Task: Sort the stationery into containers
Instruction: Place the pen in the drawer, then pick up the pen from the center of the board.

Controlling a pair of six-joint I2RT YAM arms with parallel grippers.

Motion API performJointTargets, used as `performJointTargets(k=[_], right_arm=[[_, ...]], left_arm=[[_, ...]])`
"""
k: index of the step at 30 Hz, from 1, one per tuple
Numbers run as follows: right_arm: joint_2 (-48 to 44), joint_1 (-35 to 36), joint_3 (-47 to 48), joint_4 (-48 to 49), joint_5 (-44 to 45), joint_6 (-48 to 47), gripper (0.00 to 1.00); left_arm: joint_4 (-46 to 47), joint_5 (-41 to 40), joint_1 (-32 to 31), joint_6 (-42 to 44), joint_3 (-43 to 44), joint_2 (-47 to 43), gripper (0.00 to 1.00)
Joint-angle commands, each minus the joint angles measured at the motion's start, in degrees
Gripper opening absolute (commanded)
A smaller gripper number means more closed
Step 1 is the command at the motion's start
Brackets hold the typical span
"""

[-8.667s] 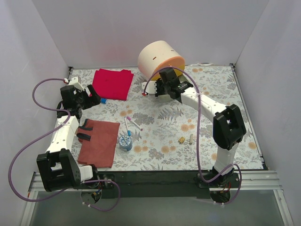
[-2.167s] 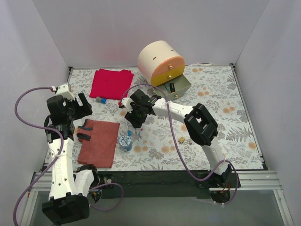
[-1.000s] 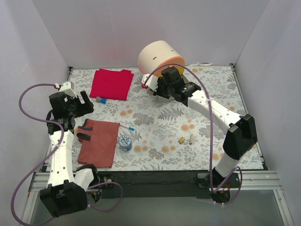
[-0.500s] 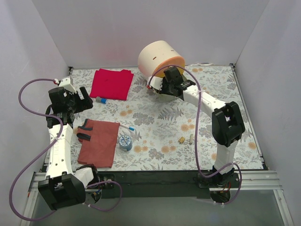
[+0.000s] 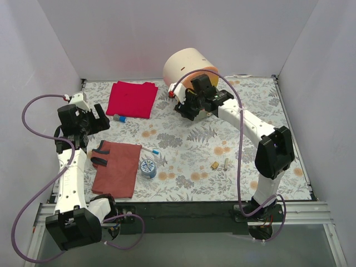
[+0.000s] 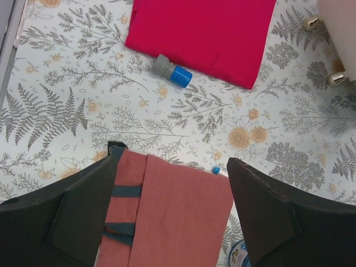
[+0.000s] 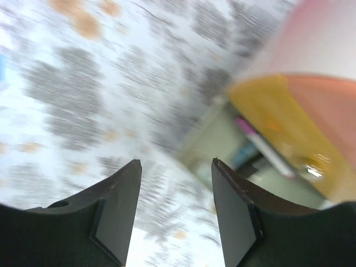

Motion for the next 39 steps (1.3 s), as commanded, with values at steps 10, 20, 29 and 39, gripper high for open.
performJointTargets(k=[10, 20, 29, 39], right_arm=[[14.93, 13.33, 8.83, -3.47, -11.1, 24.31, 0.55], [22.23, 16.94, 13.84, -3.3, -7.75, 24.48, 0.57], [25.3, 20.45, 15.07, -2.07, -4.86, 25.62, 0.59], [29.26, 20.9, 15.43, -0.05, 1.03, 27.38, 0.59]], left_arm=[[-1.94, -2.08, 0.3, -1.89, -1.8, -2.53, 0.82], [-2.65, -2.6, 0.22, -1.36, -3.21, -4.55, 0.82], [-1.51, -2.34, 0.3, -1.8, -3.91, -4.03, 0.82], [-1.51, -2.17, 0.3, -1.62, -3.56, -3.5, 0.82]])
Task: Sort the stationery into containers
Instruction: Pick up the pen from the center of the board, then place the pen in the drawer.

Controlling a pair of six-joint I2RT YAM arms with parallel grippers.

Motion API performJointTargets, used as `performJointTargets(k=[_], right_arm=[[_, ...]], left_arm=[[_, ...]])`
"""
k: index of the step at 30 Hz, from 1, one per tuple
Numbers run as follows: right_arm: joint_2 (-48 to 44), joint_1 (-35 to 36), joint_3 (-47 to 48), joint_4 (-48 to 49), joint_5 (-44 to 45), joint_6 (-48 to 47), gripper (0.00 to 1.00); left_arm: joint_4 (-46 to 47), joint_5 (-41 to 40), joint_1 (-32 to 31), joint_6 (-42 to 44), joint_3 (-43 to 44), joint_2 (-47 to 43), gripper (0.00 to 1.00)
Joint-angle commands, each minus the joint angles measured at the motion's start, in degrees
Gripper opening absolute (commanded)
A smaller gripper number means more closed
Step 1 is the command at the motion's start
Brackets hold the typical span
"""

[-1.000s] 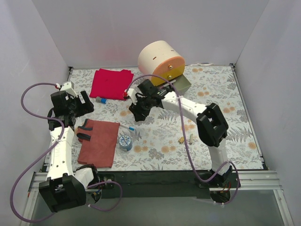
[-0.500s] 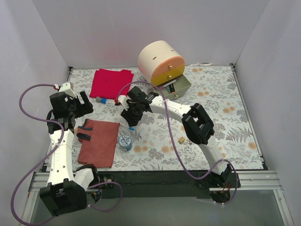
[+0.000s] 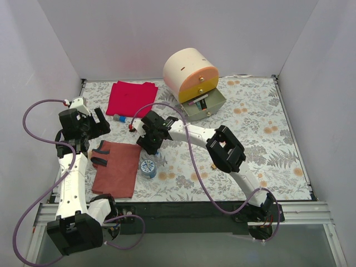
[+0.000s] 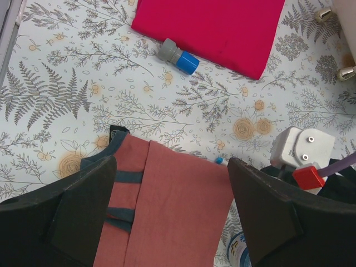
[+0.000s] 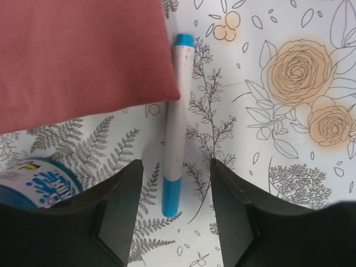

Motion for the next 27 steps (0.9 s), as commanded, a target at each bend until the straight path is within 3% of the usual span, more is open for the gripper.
performJointTargets(k=[1, 2, 5, 6, 11, 17, 21, 27], right_arm=[[2.51, -0.29, 1.55, 1.18, 2.39, 0.52, 0.56], [2.68, -0.37, 1.2, 1.18, 2.13, 0.17, 0.5], [1.81, -0.29, -0.2, 0.48, 1.86, -1.94, 0.17], [1.11, -0.63, -0.82, 0.21, 1.95, -2.46, 0.02], [-8.62, -4.84, -7.15, -2.07, 2.57, -4.57, 0.01], [-19.97, -16.7, -10.5, -3.22, 3.88, -12.56, 0.01], [-23.59, -20.14, -10.14, -3.04, 7.21, -20.11, 0.01], [-25.09, -23.57, -12.34, 1.08, 12.92, -24.09, 0.01]], left_arm=[[0.42, -0.07, 0.3, 0.01, -0.52, -0.51, 0.82], [0.33, -0.07, 0.3, -0.07, -0.52, -0.42, 0.82], [0.5, 0.11, 0.3, -0.07, -0.44, -0.16, 0.82], [0.59, -0.06, 0.3, -0.07, -0.43, -0.07, 0.82], [2.17, 0.46, 0.3, -0.07, 0.18, 0.9, 0.82], [5.24, 2.57, 0.39, -0.43, -0.69, 2.22, 0.82], [6.66, 4.15, 0.3, -0.43, -2.45, 2.74, 0.82], [6.66, 5.47, 0.39, -0.69, -0.62, 4.59, 0.82]])
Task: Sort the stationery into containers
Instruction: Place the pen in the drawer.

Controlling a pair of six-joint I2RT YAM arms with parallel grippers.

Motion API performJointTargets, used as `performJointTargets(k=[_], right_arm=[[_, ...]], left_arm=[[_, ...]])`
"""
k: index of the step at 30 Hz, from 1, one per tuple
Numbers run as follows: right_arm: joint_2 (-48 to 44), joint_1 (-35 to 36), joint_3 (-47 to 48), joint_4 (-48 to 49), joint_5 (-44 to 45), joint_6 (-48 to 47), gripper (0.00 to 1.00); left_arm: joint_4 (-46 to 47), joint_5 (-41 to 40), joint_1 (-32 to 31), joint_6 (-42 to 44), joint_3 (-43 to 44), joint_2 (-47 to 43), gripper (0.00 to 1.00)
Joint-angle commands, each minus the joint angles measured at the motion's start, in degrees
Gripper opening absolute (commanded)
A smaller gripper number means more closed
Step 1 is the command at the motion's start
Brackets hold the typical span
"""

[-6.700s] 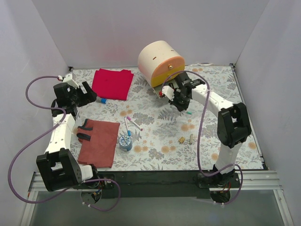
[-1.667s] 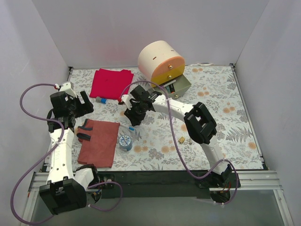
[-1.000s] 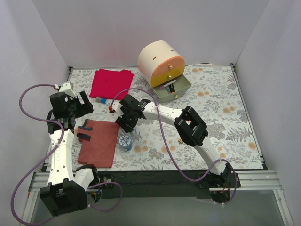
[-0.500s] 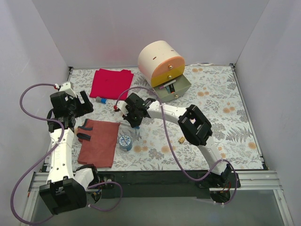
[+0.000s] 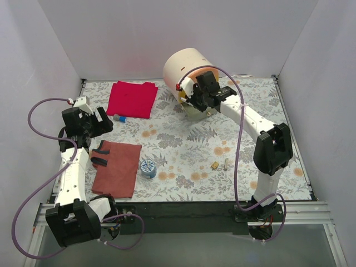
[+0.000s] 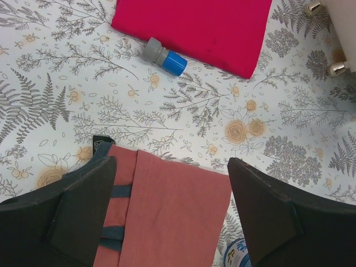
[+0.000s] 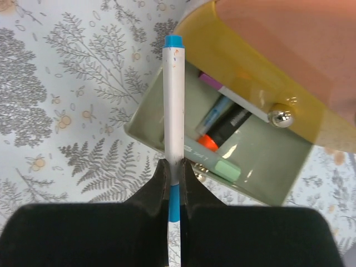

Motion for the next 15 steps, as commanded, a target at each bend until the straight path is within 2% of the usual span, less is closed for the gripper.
performJointTargets(k=[1, 9, 11, 12, 13, 14, 15], right_arm=[[-0.35, -0.27, -1.28, 4.65, 4.93, -6.49, 0.01], [3.7, -1.33, -0.49, 9.93, 12.49, -12.39, 0.01], [4.4, -1.59, -0.23, 11.25, 13.2, -12.57, 0.05], [4.58, -1.68, 0.03, 11.6, 13.38, -12.65, 0.17], [4.84, -1.68, 0.21, 11.69, 13.55, -12.57, 0.25], [4.75, -1.68, 0.39, 11.69, 13.64, -12.57, 0.38], [4.58, -1.77, -0.13, 11.69, 13.82, -12.48, 0.41]], left_arm=[[1.08, 1.86, 0.22, -0.19, 1.77, 0.83, 0.82], [-0.85, 0.99, 0.3, 1.13, 4.23, 0.92, 0.81], [-1.2, 0.9, 0.3, 1.13, 4.15, 0.75, 0.81], [-1.38, 0.9, 0.39, 1.31, 4.23, 0.57, 0.81], [-1.55, 0.9, 0.39, 1.22, 4.15, 0.57, 0.81], [-1.64, 0.98, 0.3, 1.39, 4.23, 0.48, 0.81], [-1.64, 0.9, 0.3, 1.4, 4.32, 0.48, 0.81]])
